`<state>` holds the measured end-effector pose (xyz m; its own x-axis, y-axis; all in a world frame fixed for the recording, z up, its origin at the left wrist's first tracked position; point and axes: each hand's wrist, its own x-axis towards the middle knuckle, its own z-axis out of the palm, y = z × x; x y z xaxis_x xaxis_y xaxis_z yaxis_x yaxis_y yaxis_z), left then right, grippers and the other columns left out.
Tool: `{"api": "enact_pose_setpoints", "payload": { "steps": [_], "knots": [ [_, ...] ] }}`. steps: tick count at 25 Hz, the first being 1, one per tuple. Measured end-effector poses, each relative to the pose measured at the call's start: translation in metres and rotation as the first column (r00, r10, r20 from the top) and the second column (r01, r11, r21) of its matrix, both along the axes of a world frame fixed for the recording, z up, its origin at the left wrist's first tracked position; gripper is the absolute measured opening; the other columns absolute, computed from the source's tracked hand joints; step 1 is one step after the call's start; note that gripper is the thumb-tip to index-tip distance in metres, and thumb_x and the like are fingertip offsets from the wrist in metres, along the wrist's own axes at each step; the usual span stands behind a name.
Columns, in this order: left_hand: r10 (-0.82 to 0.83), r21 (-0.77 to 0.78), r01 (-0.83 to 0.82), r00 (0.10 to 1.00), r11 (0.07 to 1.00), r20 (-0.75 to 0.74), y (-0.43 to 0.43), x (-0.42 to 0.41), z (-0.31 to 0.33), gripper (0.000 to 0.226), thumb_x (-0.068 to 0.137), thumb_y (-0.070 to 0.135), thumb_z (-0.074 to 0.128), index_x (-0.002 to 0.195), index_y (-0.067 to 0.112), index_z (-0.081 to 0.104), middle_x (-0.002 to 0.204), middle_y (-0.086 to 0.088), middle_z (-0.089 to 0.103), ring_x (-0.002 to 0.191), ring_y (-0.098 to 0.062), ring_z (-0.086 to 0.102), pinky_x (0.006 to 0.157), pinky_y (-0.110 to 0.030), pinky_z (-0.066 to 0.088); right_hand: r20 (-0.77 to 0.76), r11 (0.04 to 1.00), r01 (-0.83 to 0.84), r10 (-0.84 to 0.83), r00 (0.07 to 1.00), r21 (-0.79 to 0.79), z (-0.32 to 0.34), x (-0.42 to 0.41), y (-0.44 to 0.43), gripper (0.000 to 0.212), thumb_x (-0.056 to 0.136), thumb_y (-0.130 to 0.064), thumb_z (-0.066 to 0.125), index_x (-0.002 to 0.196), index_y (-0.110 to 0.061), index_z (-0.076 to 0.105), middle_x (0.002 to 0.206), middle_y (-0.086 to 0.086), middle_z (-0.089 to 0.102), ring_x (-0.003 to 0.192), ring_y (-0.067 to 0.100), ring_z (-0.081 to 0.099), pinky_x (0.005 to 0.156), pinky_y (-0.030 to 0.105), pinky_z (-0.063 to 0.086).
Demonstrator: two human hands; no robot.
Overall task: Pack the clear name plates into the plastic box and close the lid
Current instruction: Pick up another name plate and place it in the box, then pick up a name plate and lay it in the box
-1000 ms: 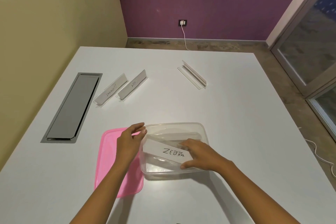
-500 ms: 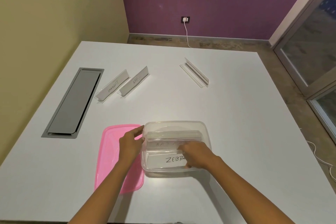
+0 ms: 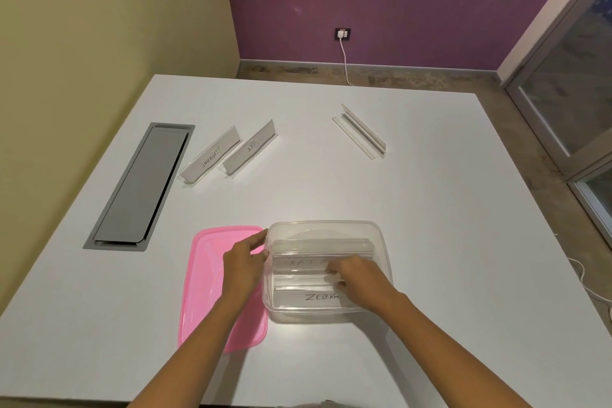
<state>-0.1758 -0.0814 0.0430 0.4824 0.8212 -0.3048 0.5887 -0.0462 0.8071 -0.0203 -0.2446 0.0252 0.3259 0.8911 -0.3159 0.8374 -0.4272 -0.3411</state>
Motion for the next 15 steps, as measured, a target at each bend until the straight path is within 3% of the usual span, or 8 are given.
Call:
{"api": "enact_pose_setpoints", "payload": {
  "steps": [4,6,8,11,15],
  "knots": [
    [-0.018,-0.02,0.018,1.0,1.0,-0.007,0.01,0.003,-0.006,0.04,0.086,0.006,0.062,0.125,0.016,0.06,0.117,-0.007,0.068,0.099,-0.025,0.067,0.093,-0.044,0.053,-0.012,0.909,0.178,-0.187,0.982,0.377,0.017,0.001,0.007,0.018,0.087,-0.01,0.059,0.101,-0.019,0.066,0.097,-0.003,0.069,0.091,0.018,0.062,0.072,0.03,0.051],
    [-0.023,0.045,0.024,0.999,0.999,-0.039,0.021,0.01,-0.008,0.032,0.09,0.012,0.058,0.122,0.014,0.062,0.114,-0.008,0.069,0.099,-0.024,0.065,0.092,-0.035,0.051,0.063,0.83,0.205,-0.276,0.959,0.519,0.021,0.009,0.014,0.021,0.083,-0.005,0.064,0.101,-0.016,0.067,0.097,-0.001,0.067,0.093,0.02,0.059,0.074,0.032,0.052],
    [0.0,0.114,0.007,0.998,0.993,-0.055,0.038,0.024,-0.006,0.028,0.092,0.015,0.055,0.119,0.011,0.063,0.115,-0.008,0.069,0.094,-0.02,0.064,0.087,-0.025,0.044,0.089,0.814,0.253,-0.348,0.933,0.523,0.022,0.022,0.024,0.027,0.082,-0.003,0.066,0.106,-0.013,0.067,0.105,0.003,0.066,0.101,0.024,0.057,0.083,0.035,0.051],
    [0.034,0.199,-0.021,0.997,0.98,-0.062,0.076,0.054,-0.001,0.03,0.091,0.016,0.057,0.119,0.007,0.061,0.119,-0.011,0.066,0.1,-0.024,0.062,0.091,-0.029,0.044,0.077,0.864,0.308,-0.366,0.927,0.398,0.017,0.042,0.037,0.028,0.086,-0.01,0.065,0.114,-0.013,0.066,0.114,0.007,0.065,0.111,0.026,0.054,0.094,0.035,0.044],
    [0.109,0.319,-0.047,0.978,0.947,-0.181,0.132,0.094,-0.002,0.037,0.09,0.013,0.057,0.126,0.005,0.054,0.131,-0.018,0.054,0.122,-0.033,0.049,0.099,-0.042,0.041,0.078,0.907,0.311,-0.345,0.935,0.283,0.014,0.062,0.048,0.013,0.091,-0.025,0.061,0.097,-0.022,0.072,0.102,-0.004,0.07,0.099,0.018,0.058,0.08,0.028,0.045]
  ]
}}
